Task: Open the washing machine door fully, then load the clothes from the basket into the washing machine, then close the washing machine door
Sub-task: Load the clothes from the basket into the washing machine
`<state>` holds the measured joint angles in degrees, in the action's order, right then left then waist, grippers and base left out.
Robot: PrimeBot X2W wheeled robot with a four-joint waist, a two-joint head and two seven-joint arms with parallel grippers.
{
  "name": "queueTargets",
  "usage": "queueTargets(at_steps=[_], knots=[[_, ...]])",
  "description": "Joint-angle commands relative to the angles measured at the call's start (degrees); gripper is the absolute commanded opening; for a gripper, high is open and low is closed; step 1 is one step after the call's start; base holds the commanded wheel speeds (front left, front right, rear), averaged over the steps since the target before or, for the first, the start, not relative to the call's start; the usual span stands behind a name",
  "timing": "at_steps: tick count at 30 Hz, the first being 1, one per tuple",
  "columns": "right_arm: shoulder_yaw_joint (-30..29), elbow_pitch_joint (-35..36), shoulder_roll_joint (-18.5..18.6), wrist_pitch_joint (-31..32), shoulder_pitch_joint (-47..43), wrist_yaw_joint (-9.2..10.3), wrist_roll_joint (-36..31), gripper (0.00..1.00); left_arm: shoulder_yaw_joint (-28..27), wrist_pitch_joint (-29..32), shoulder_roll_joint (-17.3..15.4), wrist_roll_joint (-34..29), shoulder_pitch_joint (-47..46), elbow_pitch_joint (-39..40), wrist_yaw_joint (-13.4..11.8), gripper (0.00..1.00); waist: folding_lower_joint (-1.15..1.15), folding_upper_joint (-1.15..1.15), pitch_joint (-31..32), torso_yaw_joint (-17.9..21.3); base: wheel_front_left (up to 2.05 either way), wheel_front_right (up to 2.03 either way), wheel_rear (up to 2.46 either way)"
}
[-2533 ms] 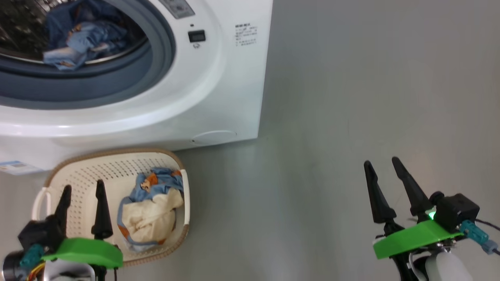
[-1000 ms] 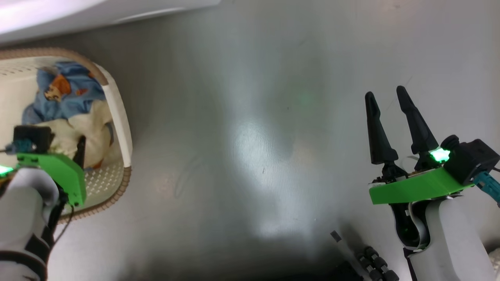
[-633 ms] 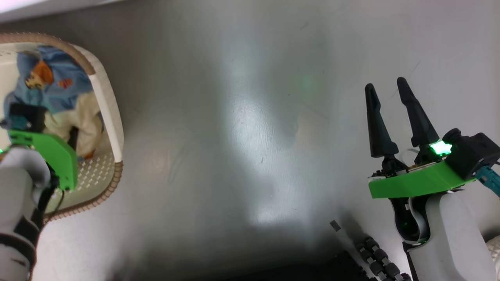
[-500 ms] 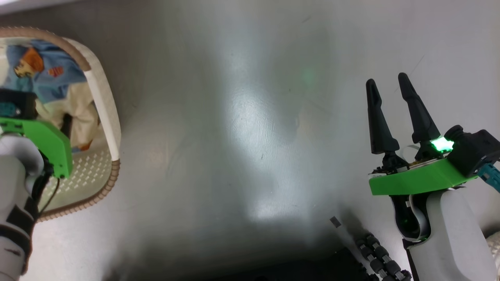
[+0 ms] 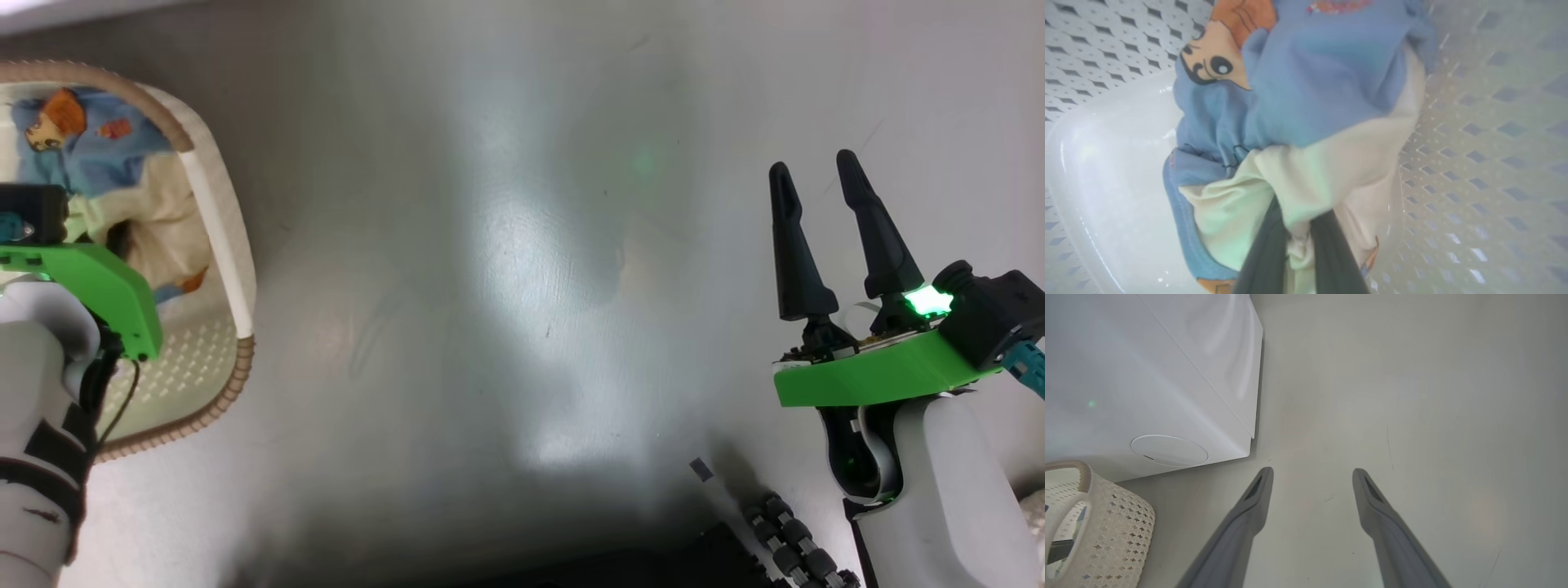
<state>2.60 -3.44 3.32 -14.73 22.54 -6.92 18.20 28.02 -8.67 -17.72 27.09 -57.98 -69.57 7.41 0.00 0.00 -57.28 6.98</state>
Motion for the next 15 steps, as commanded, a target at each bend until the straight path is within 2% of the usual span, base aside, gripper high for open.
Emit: queueTargets(at_steps=[1,10,15], knots=[[0.76,1.1,-0.42,-0.27,-1.93,-0.57,-0.28,1.0,-1.48,-1.14,-2.09,0.96,1.49,-0.4,0.08,0.0,0.0,0.0,1.45,-0.48,0.0,0.0,0.0],[-0.1,0.78,0.03,-0.27,-2.52,-0.57,-0.86,1.0,-4.08,-6.05,-1.14,3.27,4.58,0.88,-0.34,0.0,0.0,0.0,6.95,-2.02,0.0,0.0,0.0],[-0.29,0.21,0.71,-0.27,-3.48,-0.57,-1.02,1.0,-7.68,-6.29,-1.12,3.08,9.1,9.78,-2.21,0.0,0.0,0.0,11.21,-3.46,0.0,0.0,0.0]])
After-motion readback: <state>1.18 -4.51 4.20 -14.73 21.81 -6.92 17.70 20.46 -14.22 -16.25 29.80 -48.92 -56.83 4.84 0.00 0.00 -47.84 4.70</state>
